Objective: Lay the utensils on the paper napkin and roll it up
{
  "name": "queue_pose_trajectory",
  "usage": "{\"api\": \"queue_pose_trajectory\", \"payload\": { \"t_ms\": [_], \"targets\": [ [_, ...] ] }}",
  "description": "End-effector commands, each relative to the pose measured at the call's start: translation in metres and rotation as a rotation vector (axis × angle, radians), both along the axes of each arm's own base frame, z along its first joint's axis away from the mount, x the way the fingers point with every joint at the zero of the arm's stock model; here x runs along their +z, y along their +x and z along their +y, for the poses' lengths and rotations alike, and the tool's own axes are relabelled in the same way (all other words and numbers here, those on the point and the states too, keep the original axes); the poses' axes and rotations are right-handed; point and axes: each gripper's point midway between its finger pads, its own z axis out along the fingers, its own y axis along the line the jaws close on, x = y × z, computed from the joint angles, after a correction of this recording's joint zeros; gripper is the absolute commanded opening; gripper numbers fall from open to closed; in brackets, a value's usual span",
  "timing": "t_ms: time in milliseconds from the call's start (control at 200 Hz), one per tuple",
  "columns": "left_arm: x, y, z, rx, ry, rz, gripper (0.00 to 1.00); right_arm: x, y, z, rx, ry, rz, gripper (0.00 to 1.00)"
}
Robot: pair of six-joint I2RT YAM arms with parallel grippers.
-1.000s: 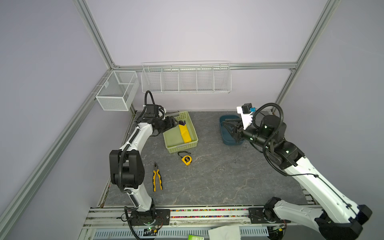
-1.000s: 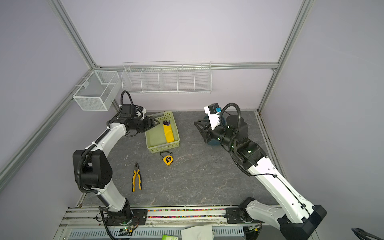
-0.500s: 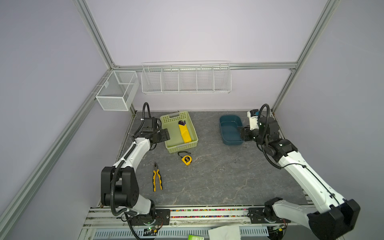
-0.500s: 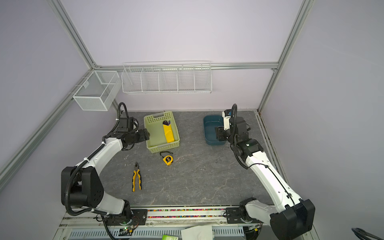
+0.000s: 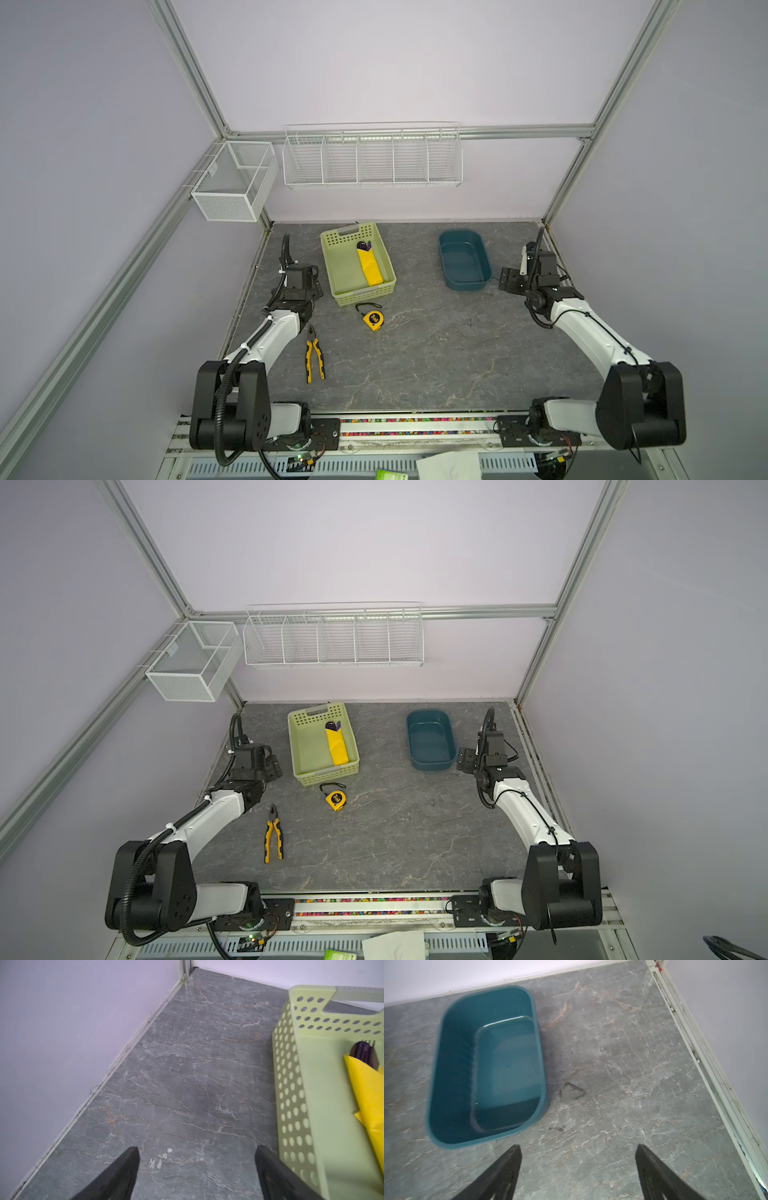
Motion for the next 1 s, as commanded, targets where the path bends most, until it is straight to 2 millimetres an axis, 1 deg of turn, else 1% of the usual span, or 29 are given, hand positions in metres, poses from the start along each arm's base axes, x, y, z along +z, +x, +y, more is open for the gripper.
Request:
{"api": "queue_pose_trajectory", "payload": {
  "t_ms": [0, 90, 170, 250, 295, 360, 410, 470, 520, 610, 710, 740, 790, 850, 900, 995],
  "targets": [
    [0.014, 0.006, 0.027, 0.083, 0.048, -0.1, 0.88, -0.008, 0.008, -0.025, -0.098, -0.02, -0.069, 0.89],
    [0.007, 0.012, 0.03, 0.062, 0.036, -0.127, 0.88, -0.019, 0.009, -0.044, -0.158, -0.04, -0.07, 0.89],
    [0.001, 0.018, 0.025, 0.013, 0.05, -0.163, 0.88, -0.029, 0.011, -0.055, -0.185, -0.085, -0.086, 0.89],
    [-0.005, 0.026, 0.018, -0.048, 0.058, -0.194, 0.88, -0.035, 0.013, -0.063, -0.194, -0.125, -0.126, 0.89],
    [-0.001, 0.031, 0.015, -0.07, 0.06, -0.227, 0.88, -0.037, 0.014, -0.065, -0.197, -0.136, -0.15, 0.89],
    [-0.002, 0.033, 0.012, -0.086, 0.011, -0.253, 0.89, -0.038, 0.015, -0.069, -0.204, -0.137, -0.181, 0.89],
    [0.0, 0.037, 0.006, -0.136, 0.0, -0.291, 0.89, -0.038, 0.015, -0.068, -0.196, -0.137, -0.198, 0.89],
    [-0.006, 0.039, -0.002, -0.183, -0.008, -0.278, 0.89, -0.039, 0.013, -0.067, -0.192, -0.135, -0.215, 0.89],
    [-0.005, 0.04, -0.006, -0.21, -0.011, -0.289, 0.89, -0.037, 0.012, -0.064, -0.169, -0.132, -0.245, 0.89],
    [-0.006, 0.037, -0.009, -0.228, -0.012, -0.301, 0.89, -0.032, 0.009, -0.057, -0.132, -0.124, -0.295, 0.89],
    [-0.009, 0.031, -0.016, -0.275, -0.011, -0.331, 0.89, -0.026, 0.0, -0.047, -0.069, -0.122, -0.412, 0.89],
    [-0.005, 0.03, -0.017, -0.282, -0.008, -0.363, 0.89, -0.025, -0.002, -0.045, -0.061, -0.122, -0.431, 0.89],
    [-0.009, 0.025, -0.02, -0.297, -0.004, -0.381, 0.9, -0.025, -0.006, -0.045, -0.061, -0.121, -0.442, 0.89],
    [-0.01, 0.019, -0.022, -0.316, 0.001, -0.419, 0.9, -0.024, -0.004, -0.045, -0.057, -0.12, -0.446, 0.89],
    [-0.007, 0.015, -0.023, -0.324, 0.012, -0.464, 0.92, -0.025, -0.004, -0.043, -0.049, -0.119, -0.441, 0.89],
    [-0.01, 0.016, -0.025, -0.331, 0.005, -0.435, 0.93, -0.027, -0.002, -0.037, -0.008, -0.117, -0.44, 0.89]
  ]
}}
